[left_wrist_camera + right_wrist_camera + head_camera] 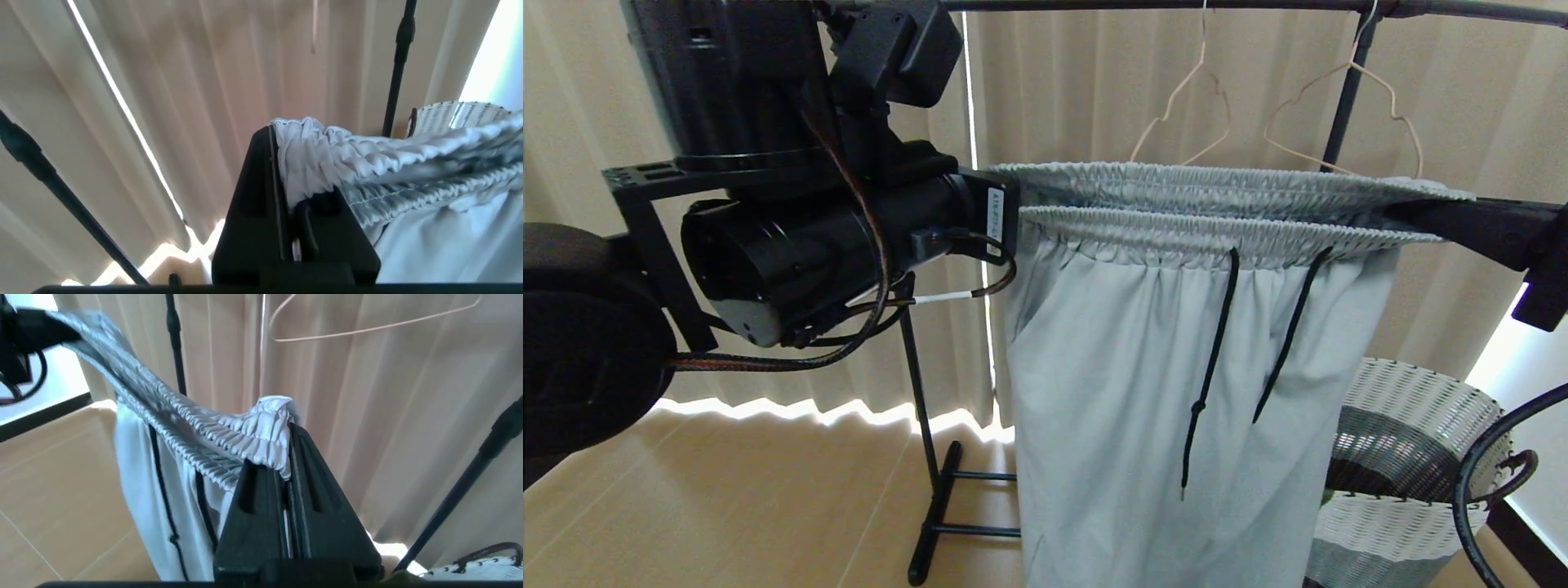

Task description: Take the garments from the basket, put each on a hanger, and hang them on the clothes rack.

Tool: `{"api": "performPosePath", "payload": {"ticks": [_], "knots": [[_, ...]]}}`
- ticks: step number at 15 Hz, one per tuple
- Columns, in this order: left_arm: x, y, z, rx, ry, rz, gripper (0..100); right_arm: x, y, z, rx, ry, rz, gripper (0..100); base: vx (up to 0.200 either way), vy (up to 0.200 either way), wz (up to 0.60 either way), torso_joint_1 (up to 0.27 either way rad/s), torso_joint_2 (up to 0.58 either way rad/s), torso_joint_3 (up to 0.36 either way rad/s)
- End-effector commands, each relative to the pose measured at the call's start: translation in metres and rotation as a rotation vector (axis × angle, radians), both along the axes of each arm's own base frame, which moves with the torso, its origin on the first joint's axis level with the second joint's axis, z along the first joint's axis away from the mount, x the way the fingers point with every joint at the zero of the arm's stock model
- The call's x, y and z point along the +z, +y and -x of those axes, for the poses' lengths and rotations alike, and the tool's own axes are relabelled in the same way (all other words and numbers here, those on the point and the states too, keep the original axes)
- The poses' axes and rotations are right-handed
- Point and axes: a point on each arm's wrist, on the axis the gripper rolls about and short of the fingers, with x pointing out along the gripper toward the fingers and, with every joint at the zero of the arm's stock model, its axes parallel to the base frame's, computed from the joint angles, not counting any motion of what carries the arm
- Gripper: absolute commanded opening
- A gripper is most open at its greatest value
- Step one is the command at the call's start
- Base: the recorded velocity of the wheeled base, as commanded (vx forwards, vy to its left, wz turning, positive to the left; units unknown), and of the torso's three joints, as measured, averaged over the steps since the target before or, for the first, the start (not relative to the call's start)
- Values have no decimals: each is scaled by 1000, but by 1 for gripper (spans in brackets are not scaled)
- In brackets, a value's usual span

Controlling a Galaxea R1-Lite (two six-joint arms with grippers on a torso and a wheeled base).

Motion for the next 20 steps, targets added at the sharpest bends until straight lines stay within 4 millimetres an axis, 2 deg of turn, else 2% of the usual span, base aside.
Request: {"api": "performPosePath", "payload": {"ticks": [1, 7, 8, 15, 20], "knots": [[5, 2, 2, 0, -11, 10, 0, -2, 2, -3, 0, 9, 8, 0, 0, 0, 0, 0, 0, 0], [3, 2, 2, 1, -9, 8, 0, -7, 2, -4, 1, 19, 25, 0, 0, 0, 0, 0, 0, 0], [4, 2, 2, 3, -10, 9, 0, -7, 2, -4, 1, 18, 25, 100, 0, 0, 0, 0, 0, 0], [7, 9, -6, 58, -22, 8, 0, -4, 0, 2, 11, 2, 9, 100, 0, 0, 0, 0, 0, 0], [11, 17, -17, 150, -35, 20, 0, 2, -1, 10, 92, -38, -12, 100, 0, 0, 0, 0, 0, 0]]}}
